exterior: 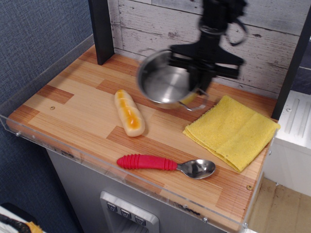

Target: Move the utensil and place it on the center of the table.

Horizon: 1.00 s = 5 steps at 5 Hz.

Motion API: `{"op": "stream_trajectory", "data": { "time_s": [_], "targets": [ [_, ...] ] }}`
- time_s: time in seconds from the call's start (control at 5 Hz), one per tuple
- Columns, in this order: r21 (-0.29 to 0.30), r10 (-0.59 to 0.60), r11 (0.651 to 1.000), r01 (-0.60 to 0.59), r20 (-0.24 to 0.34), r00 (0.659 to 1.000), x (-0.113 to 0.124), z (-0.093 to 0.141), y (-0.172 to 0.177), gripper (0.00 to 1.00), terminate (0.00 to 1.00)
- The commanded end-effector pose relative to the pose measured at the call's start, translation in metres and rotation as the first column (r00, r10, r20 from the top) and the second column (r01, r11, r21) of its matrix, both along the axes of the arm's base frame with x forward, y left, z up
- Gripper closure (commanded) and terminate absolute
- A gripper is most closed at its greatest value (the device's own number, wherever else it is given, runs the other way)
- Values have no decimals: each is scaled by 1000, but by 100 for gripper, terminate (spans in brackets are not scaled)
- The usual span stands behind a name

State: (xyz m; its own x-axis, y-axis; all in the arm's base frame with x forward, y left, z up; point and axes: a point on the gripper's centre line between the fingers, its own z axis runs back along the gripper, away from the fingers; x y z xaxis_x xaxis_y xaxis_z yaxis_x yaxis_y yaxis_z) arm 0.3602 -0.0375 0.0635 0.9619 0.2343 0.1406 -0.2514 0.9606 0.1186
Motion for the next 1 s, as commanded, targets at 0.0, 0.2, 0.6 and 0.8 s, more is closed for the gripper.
{"op": "stream_trajectory", "data": {
  "time_s": [0.0,0.2,0.6,0.8],
  "targets": [
    [-25,21,999,-20,55,998,-7,7,4,100,0],
    [-46,46,998,-46,4,999,-8,-10,14,100,0],
    [-55,62,996,-63,-28,998,-12,-17,25,100,0],
    [-53,53,997,-55,-37,998,-13,-13,27,0,0]
  ]
}}
